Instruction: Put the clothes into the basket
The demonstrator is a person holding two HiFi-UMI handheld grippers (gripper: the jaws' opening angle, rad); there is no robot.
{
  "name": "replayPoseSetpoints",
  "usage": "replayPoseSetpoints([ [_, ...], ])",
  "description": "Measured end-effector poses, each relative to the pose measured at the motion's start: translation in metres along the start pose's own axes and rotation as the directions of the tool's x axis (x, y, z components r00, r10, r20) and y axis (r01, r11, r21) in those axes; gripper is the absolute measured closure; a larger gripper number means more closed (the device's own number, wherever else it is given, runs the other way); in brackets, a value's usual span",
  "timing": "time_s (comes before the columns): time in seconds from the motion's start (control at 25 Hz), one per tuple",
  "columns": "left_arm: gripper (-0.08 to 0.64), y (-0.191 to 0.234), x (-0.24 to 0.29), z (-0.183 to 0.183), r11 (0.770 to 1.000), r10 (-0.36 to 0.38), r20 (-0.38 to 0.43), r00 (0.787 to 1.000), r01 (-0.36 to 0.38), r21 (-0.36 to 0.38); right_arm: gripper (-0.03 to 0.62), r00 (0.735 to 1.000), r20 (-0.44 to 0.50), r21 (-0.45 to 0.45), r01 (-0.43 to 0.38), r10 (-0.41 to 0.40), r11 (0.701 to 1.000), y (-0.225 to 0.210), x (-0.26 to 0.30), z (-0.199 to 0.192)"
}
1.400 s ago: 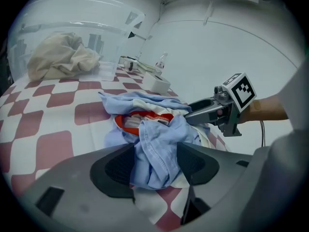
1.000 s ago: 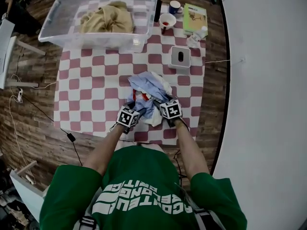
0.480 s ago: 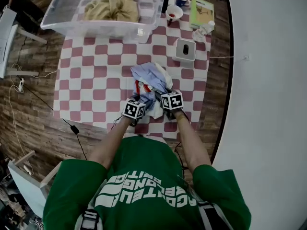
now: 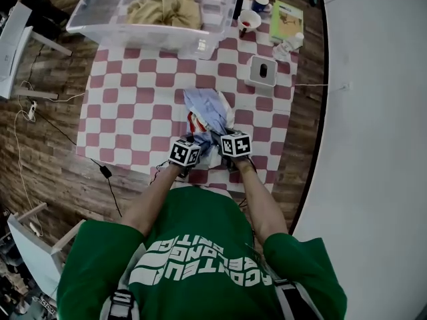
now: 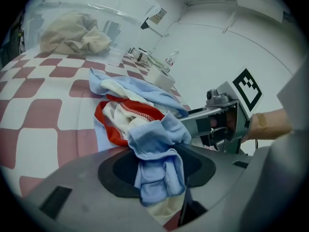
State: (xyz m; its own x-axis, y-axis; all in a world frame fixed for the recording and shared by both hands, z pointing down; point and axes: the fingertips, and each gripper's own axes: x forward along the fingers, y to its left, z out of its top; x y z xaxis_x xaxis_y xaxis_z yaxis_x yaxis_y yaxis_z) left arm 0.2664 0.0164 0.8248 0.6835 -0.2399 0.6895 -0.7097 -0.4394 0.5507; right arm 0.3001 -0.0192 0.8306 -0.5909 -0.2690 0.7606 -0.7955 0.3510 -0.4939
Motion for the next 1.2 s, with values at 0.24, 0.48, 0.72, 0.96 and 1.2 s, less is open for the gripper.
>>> replayPoseSetpoints([
  [0.24, 0.374, -0.002, -0.025, 0.012, 1.0, 0.013, 0.095, 0.995, -0.013, -0.002, 0.405, 0.998, 0.062, -0.058, 0.002, 0.001, 0.998, 0.026, -0.01, 0.019],
  [0.48, 0.377, 0.003, -0.057, 0.032, 1.0, 0.014, 0.186, 0.982, -0.014, 0.002, 0.41, 0.994, 0.114, -0.189, 0.021, 0.001, 0.982, 0.058, -0.017, 0.05],
  [0.72, 0.379, 0.009, -0.101, 0.066, 0.996, -0.004, 0.271, 0.963, -0.022, 0.091, 0.413, 0.974, 0.224, -0.251, 0.061, -0.004, 0.966, 0.099, -0.032, 0.092],
  [0.96, 0.38, 0.021, -0.157, 0.107, 0.982, -0.028, 0.353, 0.935, -0.041, 0.185, 0.414, 0.94, 0.34, -0.294, 0.109, -0.002, 0.95, 0.149, -0.046, 0.143],
  [1.2, 0.382, 0.034, -0.215, 0.157, 0.957, -0.06, 0.393, 0.917, -0.059, 0.285, 0.414, 0.898, 0.44, -0.331, 0.17, -0.007, 0.928, 0.201, -0.06, 0.203],
])
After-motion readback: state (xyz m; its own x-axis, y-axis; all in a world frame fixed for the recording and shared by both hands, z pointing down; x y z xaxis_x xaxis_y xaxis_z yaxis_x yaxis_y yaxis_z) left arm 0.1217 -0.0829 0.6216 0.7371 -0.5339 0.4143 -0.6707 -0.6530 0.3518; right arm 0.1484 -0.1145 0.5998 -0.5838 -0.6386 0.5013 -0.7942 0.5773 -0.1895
